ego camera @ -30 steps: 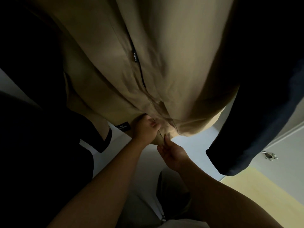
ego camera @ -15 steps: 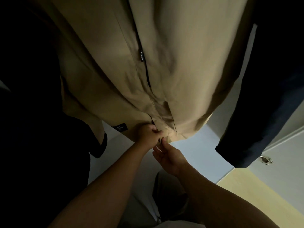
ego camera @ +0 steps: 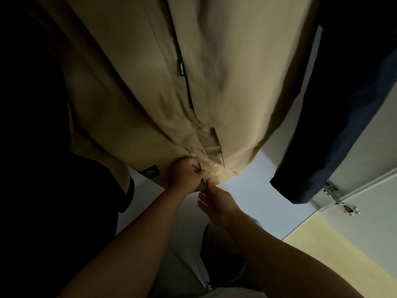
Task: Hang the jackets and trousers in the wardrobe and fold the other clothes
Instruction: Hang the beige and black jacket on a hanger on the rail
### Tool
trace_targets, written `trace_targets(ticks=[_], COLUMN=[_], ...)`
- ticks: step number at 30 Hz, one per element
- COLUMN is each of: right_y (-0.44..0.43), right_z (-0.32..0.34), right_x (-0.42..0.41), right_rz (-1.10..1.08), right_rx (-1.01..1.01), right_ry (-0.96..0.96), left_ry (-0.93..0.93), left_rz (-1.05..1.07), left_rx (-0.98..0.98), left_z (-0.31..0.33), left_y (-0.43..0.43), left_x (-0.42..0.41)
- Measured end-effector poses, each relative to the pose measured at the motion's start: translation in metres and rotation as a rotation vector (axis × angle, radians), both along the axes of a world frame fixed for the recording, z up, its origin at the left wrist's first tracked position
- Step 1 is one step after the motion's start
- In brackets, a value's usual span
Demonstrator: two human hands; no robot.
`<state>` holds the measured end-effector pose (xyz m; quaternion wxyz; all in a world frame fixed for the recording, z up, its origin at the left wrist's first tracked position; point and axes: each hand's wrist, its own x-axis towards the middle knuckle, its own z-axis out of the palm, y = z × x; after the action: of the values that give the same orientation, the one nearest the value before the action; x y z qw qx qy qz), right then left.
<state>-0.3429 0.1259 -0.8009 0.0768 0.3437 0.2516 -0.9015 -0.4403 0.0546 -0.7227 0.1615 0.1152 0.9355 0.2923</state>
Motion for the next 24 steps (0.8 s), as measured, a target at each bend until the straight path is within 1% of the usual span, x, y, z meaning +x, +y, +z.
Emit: trace_targets(ticks=[5,9,12,16,18,20,22,24], right_y=[-0.002,-0.005,-0.008,-0.01,-0.008,-0.004,-0.002,-0.002], right_z=[0.008,0.008,0.006,0.005,0.008,0.012,0.025,0.042], right_x=[-0.001,-0.006,-0.01,-0.012,-0.012,-0.012,-0.014,-0.013], right_rz=[-0.017,-0.06,-0.044,-0.028,0.002,0.134,0.385,0.619], right_rx=[0.051,0.125,0.22,0.279,0.348,0.471,0.593,0.783], right_ry=[0.004,-0.045,-0.086,-0.113,-0.136,-0.201,-0.31,-0.39], left_ry=[-0.006,-0.001,0.0,0.004,0.008,0.016,0.005,0.009], left_rz=[0.038,0.063,0.065,0.067,0.07,0.061,0.083,0.104], left_rx=[0.014,0.029,0.018,0.026,0.012,-0.004,0.026,0.054], left_z=[-0.004,-0.006,-0.007,-0.006,-0.005,-0.003,0.001,0.011], left_y=[-0.003,-0.007,-0.009,-0.011,-0.012,-0.013,-0.015,-0.017], left_x=[0.004,0.005,0.006,0.006,0.006,0.006,0.005,0.004])
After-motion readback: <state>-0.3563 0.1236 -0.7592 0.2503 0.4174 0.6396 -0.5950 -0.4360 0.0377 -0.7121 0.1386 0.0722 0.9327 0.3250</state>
